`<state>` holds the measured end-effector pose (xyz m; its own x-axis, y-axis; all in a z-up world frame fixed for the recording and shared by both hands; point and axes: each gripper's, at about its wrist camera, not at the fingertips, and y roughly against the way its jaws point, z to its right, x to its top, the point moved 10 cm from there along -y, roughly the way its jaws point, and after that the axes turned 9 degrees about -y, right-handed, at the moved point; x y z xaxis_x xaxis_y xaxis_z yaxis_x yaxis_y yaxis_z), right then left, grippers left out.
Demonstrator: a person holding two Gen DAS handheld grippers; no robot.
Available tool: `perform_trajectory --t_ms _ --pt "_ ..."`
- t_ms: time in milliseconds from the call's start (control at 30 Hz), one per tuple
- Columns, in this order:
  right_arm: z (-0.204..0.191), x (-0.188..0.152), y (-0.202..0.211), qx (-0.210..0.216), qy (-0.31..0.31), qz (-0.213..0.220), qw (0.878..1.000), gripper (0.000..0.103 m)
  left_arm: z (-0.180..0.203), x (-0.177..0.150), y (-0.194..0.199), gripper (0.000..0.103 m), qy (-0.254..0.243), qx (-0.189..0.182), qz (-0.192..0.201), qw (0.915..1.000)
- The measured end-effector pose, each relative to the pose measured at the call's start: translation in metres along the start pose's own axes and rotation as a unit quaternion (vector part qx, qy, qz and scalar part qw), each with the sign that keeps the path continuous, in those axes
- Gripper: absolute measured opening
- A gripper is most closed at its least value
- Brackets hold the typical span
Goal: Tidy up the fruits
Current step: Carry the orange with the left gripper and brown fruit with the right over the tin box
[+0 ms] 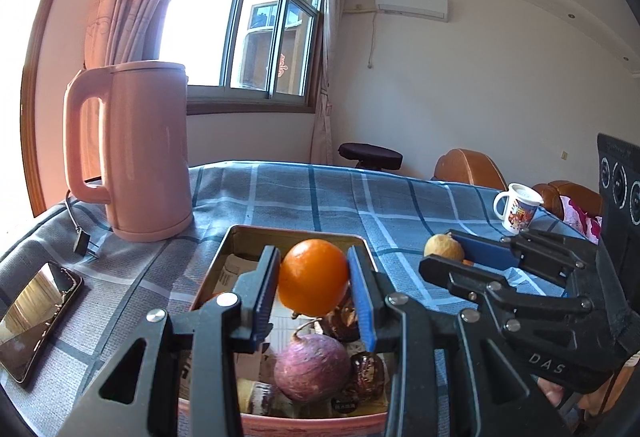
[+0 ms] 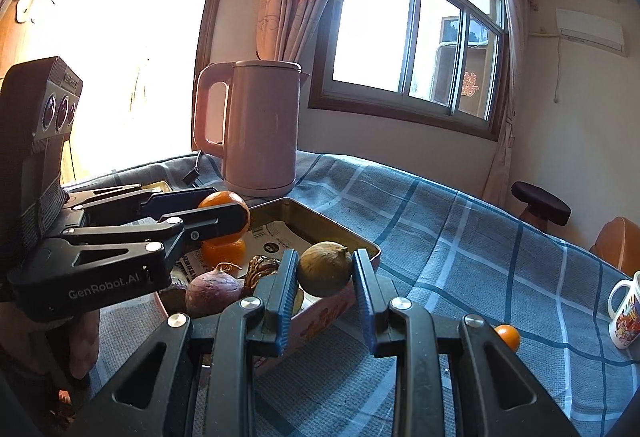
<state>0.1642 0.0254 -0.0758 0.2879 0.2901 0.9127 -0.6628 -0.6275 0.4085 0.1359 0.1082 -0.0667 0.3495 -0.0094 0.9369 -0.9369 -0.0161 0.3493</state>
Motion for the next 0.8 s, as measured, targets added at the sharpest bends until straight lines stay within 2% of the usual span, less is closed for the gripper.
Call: perform_trajectory --t_ms 267,533,800 --pt "-0.018 -0.004 -0.011 0.015 0.009 -0.014 1.000 0.030 -0.025 -0.009 -0.003 0.037 0.014 0.017 -0.025 0.9994" --pt "-0.040 -0.016 -0.024 0.029 0.029 -0.036 0.999 0.030 -0.033 -0.015 -0.004 0.037 0.020 0.019 -0.041 0.9988" --pt "-0.048 -0.023 -0.035 0.029 0.039 -0.062 0.997 0.030 -0.036 -0.025 -0.012 0.037 0.023 0.011 -0.075 0.9969"
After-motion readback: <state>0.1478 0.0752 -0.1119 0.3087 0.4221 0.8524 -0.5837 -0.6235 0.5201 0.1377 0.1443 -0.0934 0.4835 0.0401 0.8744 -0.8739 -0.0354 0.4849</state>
